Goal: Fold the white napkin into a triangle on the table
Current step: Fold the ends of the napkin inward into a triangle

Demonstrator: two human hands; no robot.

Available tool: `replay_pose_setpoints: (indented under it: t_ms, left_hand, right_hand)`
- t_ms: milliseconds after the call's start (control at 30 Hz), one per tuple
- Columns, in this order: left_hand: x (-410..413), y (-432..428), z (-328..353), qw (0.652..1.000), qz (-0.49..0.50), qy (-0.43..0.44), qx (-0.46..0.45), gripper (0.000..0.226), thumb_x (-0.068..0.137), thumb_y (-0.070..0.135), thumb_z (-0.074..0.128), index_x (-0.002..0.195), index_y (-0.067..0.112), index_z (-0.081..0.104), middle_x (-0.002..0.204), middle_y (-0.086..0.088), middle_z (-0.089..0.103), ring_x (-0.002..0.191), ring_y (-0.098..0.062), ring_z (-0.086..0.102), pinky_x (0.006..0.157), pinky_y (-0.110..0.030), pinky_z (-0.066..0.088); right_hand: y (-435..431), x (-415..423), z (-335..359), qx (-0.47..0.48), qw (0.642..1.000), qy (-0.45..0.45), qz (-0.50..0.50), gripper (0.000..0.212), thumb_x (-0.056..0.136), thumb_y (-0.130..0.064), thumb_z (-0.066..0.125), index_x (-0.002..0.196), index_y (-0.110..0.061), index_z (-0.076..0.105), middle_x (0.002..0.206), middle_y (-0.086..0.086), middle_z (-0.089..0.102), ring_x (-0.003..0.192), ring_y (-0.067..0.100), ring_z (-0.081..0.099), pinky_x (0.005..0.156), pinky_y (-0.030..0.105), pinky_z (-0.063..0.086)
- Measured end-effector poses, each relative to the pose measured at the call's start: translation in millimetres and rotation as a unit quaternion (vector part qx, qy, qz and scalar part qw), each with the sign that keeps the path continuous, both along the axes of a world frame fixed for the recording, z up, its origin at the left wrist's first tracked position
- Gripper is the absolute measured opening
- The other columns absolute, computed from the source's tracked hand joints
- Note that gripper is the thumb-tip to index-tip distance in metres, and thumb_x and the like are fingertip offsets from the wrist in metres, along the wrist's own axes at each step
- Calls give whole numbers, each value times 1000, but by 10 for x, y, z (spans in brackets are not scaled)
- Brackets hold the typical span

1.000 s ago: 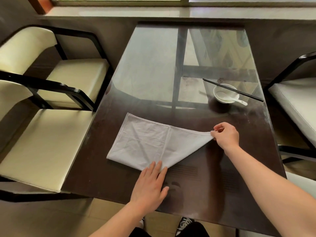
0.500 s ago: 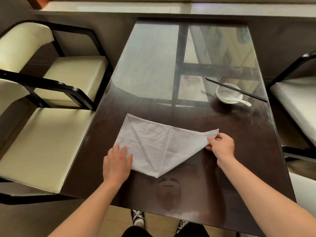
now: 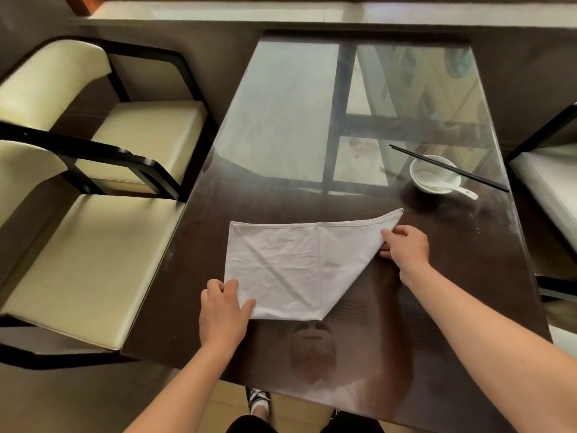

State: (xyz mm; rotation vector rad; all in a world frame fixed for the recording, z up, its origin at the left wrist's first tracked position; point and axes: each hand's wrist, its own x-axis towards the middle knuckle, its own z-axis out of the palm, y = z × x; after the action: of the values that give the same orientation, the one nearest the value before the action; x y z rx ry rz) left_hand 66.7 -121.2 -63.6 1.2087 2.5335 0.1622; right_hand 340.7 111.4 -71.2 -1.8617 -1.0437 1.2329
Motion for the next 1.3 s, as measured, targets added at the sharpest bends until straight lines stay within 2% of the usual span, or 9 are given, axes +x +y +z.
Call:
replay_pose_setpoints:
  t_ms: [200,333,467,567,733,900,1067,1167,1300]
  left_hand:
    - [95,-143,-28,1000,-13,-9,-5,52,87,48,66,128,19,52,103,1,35,93,-19,39,72,-32,48]
    - [131,-180,-27,999,-45,22,-13,49,83,55,65,119,23,55,100,3,38,92,-19,43,68,-33,50]
    - [48,-179,-100,990,-133,28,22,53,83,50,69,127,23,57,133,-4,46,126,-25,43,96,-39,45]
    - [-37,-146,-156,982,-187,1,1,64,89,51,61,147,29,41,162,-5,20,150,-23,15,116,-39,27]
    - [-8,-186,-171,977,-213,13,-14,69,95,56,48,155,32,24,167,-5,4,153,-21,1,122,-36,8]
    - [189,-254,-96,978,-206,20,-29,77,90,67,45,155,31,25,166,-11,9,152,-27,7,121,-39,13]
    - [291,-353,-8,967,-245,37,-54,89,75,83,35,151,36,30,162,-13,19,147,-30,18,119,-43,16]
    - [181,-364,11,963,-264,35,-38,82,74,78,42,145,37,41,157,-9,32,142,-28,29,115,-43,20]
    - [-21,-200,13,974,-226,4,11,56,86,57,47,137,34,50,148,2,41,138,-18,32,113,-38,22]
  right_hand:
    - [-147,-92,9,11,993,-76,87,12,87,-12,68,82,-23,66,70,4,72,56,17,67,50,28,55]
    - [77,-173,62,28,992,-94,79,7,85,-14,69,91,-17,71,74,2,73,55,18,69,53,31,58]
    - [62,-199,22,19,996,-63,59,9,87,-16,69,96,-17,70,78,3,74,50,12,67,59,36,63]
    - [-186,-187,-53,7,995,-59,83,10,85,-17,71,86,-26,68,70,-1,74,51,11,69,60,37,63]
    - [-290,-199,-106,13,993,-73,95,14,81,-12,71,92,-20,72,67,-4,73,52,9,69,60,34,62]
    - [-84,-306,-64,47,984,-110,133,14,78,-15,73,89,-22,69,75,0,73,74,21,72,79,47,60]
    - [-231,-309,27,69,974,-137,166,13,84,-17,69,96,-23,66,92,-1,71,83,22,69,84,45,57]
    - [-640,-210,77,137,937,-207,246,20,84,-13,71,104,-14,70,103,4,67,88,22,63,83,35,50]
    - [-1265,-90,141,250,827,-271,424,26,79,-15,81,104,-13,74,106,-1,68,101,21,60,84,34,53]
